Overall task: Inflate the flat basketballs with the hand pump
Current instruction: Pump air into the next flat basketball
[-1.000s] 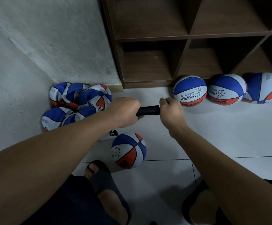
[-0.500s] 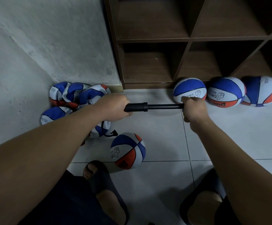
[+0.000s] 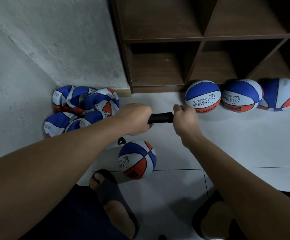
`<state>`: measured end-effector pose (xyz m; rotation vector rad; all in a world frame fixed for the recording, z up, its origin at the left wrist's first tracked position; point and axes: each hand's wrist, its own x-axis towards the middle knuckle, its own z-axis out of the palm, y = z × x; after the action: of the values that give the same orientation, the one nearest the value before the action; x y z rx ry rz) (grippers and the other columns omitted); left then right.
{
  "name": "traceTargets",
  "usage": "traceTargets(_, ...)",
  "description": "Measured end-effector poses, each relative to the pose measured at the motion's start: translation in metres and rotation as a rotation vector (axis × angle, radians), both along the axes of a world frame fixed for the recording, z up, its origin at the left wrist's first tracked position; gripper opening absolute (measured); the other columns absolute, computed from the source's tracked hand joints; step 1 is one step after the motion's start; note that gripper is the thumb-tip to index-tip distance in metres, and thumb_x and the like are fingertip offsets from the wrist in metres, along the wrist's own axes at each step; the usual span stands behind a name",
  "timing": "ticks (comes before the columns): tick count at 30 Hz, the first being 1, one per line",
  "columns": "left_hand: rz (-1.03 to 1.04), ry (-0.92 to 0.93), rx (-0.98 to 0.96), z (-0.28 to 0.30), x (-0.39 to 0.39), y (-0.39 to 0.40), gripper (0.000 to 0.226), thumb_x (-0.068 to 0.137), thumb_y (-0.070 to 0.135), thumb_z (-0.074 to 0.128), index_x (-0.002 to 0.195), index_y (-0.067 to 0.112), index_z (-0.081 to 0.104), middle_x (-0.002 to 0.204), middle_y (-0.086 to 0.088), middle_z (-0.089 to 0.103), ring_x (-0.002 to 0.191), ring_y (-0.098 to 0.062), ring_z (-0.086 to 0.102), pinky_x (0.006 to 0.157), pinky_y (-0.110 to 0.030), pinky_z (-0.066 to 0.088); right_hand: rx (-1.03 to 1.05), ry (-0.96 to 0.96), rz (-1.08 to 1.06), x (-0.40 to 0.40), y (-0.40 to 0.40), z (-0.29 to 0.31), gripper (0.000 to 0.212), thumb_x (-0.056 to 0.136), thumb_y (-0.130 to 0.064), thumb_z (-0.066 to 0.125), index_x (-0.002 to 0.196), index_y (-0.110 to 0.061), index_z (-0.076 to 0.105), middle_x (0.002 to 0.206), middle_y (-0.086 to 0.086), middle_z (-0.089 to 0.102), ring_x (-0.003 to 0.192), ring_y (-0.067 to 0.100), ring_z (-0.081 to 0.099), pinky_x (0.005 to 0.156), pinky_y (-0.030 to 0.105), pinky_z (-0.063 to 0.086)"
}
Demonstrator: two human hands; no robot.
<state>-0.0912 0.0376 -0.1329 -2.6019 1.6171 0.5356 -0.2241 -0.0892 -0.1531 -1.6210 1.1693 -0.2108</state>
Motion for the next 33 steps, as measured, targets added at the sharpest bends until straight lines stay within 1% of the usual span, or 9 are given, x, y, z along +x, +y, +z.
traceTargets(8,-0.013,0.107,-0.005,0.0,0.01,0.003,0.028,0.101,0.042,0.066,0.077,0.029,0.058,0.07,0.003,0.063,0.061,-0.016,0.063,0.053,-0.028,0.039,0.035,0.015,0.064,-0.002,-0.011,0.005,0.035,0.11,-0.038,0.048,0.097,-0.009,0.063,0.073,0.006,0.051,0.063,0.021,0.049,0.06,0.039,0.041)
traceTargets(10,0.018,0.135,-0.004,-0.001,0.02,0.008,0.027,0.1,0.043,0.067,0.078,0.028,0.062,0.07,0.003,0.065,0.061,-0.016,0.064,0.053,-0.031,0.045,0.008,0.02,0.04,-0.004,-0.028,0.009,0.035,0.107,-0.038,0.051,0.094,-0.009,0.065,0.072,0.006,0.054,0.066,0.025,0.051,0.061,0.04,0.042)
traceTargets(12,0.065,0.137,-0.006,-0.001,0.035,0.015,0.028,0.098,0.043,0.068,0.076,0.026,0.064,0.068,0.002,0.065,0.06,-0.016,0.064,0.054,-0.037,0.052,-0.006,0.023,-0.047,-0.01,-0.051,0.013,0.03,0.103,-0.033,0.055,0.086,-0.009,0.062,0.072,0.008,0.053,0.066,0.027,0.047,0.056,0.036,0.04)
traceTargets(15,0.098,0.14,0.004,-0.003,0.047,0.022,0.03,0.098,0.042,0.069,0.074,0.025,0.062,0.067,0.002,0.062,0.06,-0.018,0.063,0.053,-0.032,0.043,0.003,0.03,-0.164,-0.018,-0.069,0.014,0.019,0.096,-0.026,0.055,0.083,-0.012,0.055,0.075,0.01,0.048,0.071,0.026,0.041,0.054,0.034,0.034)
traceTargets(17,0.098,0.162,0.0,-0.004,0.041,0.018,0.032,0.098,0.043,0.068,0.073,0.024,0.062,0.066,0.001,0.062,0.059,-0.019,0.063,0.053,-0.032,0.044,-0.026,0.004,-0.185,-0.015,-0.06,0.014,0.024,0.097,-0.026,0.053,0.078,-0.01,0.053,0.071,0.004,0.047,0.072,0.027,0.042,0.06,0.037,0.036)
traceTargets(19,0.092,0.166,0.005,-0.005,0.031,0.014,0.033,0.1,0.043,0.067,0.074,0.024,0.062,0.066,0.0,0.063,0.058,-0.02,0.063,0.052,-0.032,0.043,-0.086,0.007,-0.124,-0.011,-0.04,0.014,0.03,0.102,-0.029,0.051,0.085,-0.007,0.061,0.073,0.004,0.054,0.072,0.029,0.048,0.067,0.038,0.041)
traceTargets(23,0.048,0.086,0.016,-0.004,0.018,0.009,0.031,0.103,0.043,0.065,0.077,0.027,0.059,0.068,0.001,0.064,0.058,-0.018,0.062,0.049,-0.028,0.037,-0.104,-0.022,-0.008,-0.004,-0.009,0.013,0.032,0.111,-0.03,0.047,0.097,-0.007,0.063,0.082,0.006,0.06,0.073,0.021,0.054,0.068,0.039,0.045)
traceTargets(26,0.036,0.054,0.015,-0.004,0.009,0.005,0.027,0.102,0.043,0.065,0.08,0.028,0.059,0.071,0.002,0.064,0.059,-0.018,0.062,0.049,-0.028,0.036,-0.072,-0.026,0.036,0.001,0.001,0.007,0.034,0.112,-0.034,0.045,0.092,-0.012,0.062,0.076,0.005,0.056,0.068,0.021,0.052,0.062,0.038,0.041)
traceTargets(33,0.04,0.068,0.001,-0.001,0.011,0.004,0.025,0.102,0.044,0.065,0.083,0.028,0.063,0.072,0.002,0.066,0.061,-0.018,0.065,0.051,-0.029,0.042,-0.044,-0.035,0.056,0.005,0.001,0.011,0.036,0.112,-0.037,0.044,0.095,-0.009,0.061,0.077,0.004,0.054,0.068,0.019,0.051,0.061,0.036,0.042)
